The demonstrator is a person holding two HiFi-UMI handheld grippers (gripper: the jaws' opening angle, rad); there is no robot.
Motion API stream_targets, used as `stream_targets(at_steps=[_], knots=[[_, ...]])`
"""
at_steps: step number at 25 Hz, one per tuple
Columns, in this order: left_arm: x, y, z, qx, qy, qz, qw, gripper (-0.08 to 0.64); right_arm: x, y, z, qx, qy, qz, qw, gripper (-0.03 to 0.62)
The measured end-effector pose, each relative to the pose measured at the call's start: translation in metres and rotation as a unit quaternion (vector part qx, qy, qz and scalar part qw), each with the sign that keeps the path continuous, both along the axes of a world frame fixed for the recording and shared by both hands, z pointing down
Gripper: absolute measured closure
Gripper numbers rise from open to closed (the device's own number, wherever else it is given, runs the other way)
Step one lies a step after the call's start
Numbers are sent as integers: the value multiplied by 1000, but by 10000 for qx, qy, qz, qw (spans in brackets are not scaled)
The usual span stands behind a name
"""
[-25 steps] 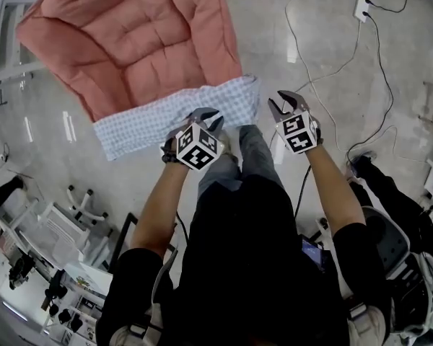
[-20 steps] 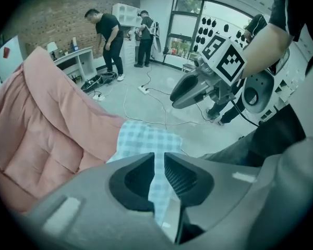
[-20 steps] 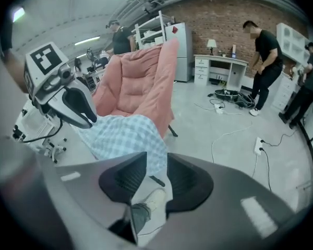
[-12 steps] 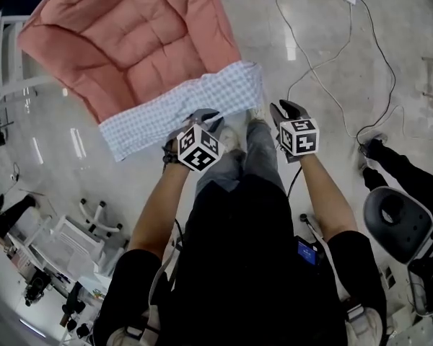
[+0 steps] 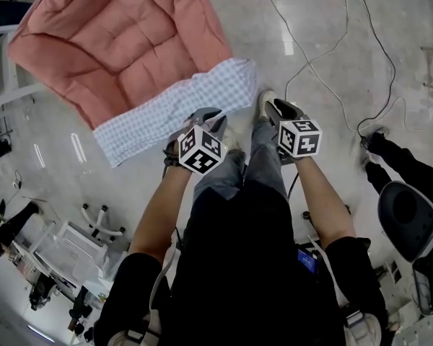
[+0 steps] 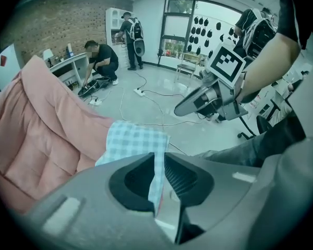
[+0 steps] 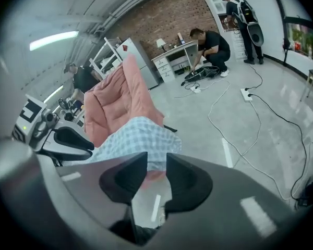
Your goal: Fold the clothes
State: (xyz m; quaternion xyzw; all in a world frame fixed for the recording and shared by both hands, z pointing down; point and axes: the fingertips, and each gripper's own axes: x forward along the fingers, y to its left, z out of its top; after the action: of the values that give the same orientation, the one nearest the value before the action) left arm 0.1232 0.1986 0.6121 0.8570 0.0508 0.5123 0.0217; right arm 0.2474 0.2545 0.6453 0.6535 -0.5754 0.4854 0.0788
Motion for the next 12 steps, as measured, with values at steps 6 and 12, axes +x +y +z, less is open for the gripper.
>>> stream_targets(at_steps=[6, 12], knots=[[55, -32, 20, 65, -64, -672, 9977, 485, 29, -20, 16, -87, -233, -358, 9991, 474], [84, -40, 34, 77, -298, -1479, 9885, 456, 69, -24, 17, -125, -497, -809, 9954, 474]])
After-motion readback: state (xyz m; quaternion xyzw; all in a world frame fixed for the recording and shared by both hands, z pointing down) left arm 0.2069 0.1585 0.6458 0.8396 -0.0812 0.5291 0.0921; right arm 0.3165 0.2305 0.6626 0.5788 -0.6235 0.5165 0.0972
